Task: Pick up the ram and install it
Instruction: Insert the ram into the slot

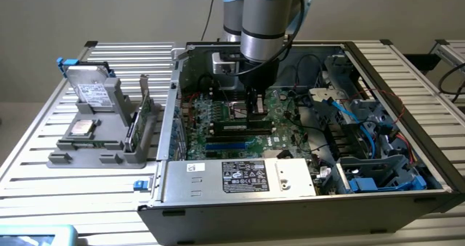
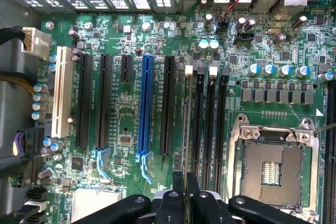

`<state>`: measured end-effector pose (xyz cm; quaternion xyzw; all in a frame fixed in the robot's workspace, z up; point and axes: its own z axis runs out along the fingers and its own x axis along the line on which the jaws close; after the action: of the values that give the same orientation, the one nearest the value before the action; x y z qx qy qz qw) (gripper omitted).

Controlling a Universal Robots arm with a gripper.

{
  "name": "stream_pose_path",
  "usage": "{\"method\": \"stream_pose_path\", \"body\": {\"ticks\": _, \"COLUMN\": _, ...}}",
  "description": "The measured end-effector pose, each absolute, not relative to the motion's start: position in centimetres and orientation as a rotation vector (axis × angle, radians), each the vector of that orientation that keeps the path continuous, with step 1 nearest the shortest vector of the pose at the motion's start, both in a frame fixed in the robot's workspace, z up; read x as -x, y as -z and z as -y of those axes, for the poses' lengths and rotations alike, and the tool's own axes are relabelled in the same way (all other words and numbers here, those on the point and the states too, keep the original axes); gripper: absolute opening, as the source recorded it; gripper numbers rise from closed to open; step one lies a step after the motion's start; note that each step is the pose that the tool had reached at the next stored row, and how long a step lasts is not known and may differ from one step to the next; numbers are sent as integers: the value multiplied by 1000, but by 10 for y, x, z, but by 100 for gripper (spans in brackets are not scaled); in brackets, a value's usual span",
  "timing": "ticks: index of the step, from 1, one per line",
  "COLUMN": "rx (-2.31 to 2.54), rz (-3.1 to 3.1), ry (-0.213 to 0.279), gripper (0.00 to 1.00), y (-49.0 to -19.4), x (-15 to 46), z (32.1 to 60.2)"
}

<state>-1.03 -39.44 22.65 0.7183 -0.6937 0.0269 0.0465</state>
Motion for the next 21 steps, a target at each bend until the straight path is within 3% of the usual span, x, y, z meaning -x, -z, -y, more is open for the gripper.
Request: {"method": "stream_pose_path", "body": {"ticks": 21, "rx": -2193, "rz": 2118, "ry": -84, "gripper": 15, "y": -223, "x": 11, "z": 394}}
